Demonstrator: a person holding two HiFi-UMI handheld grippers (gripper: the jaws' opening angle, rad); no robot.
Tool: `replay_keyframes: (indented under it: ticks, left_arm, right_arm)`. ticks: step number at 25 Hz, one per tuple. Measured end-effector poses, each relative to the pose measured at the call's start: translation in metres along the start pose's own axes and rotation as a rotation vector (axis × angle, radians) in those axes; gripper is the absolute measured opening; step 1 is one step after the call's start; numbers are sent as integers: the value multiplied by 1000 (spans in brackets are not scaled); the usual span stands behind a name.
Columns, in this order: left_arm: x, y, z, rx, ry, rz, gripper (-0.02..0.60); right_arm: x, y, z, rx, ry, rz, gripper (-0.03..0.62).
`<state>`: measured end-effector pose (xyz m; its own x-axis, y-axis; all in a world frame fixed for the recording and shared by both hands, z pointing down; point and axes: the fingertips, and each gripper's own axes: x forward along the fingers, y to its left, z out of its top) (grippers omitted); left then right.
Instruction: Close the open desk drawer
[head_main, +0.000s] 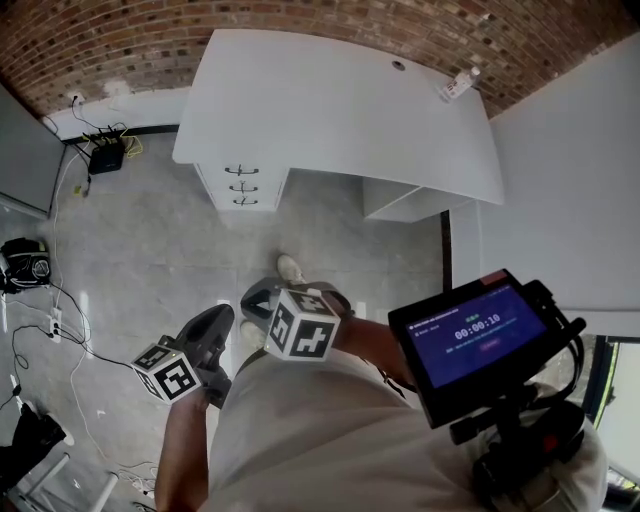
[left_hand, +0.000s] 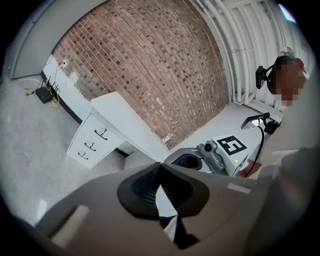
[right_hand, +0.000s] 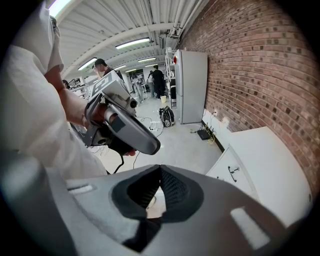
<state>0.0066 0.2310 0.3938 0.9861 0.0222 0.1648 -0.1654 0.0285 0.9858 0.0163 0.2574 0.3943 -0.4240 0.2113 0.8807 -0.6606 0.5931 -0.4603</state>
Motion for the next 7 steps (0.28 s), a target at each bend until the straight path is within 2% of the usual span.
replay_keyframes:
  ticks: [3, 7]
  left_arm:
    - [2, 0, 0, 4, -3, -21, 5]
    - [1, -1, 1, 3, 9, -6, 5]
  right_arm:
    - [1, 0, -2, 1, 6, 0, 2]
    - [3, -1, -3, -7, 14, -4, 3]
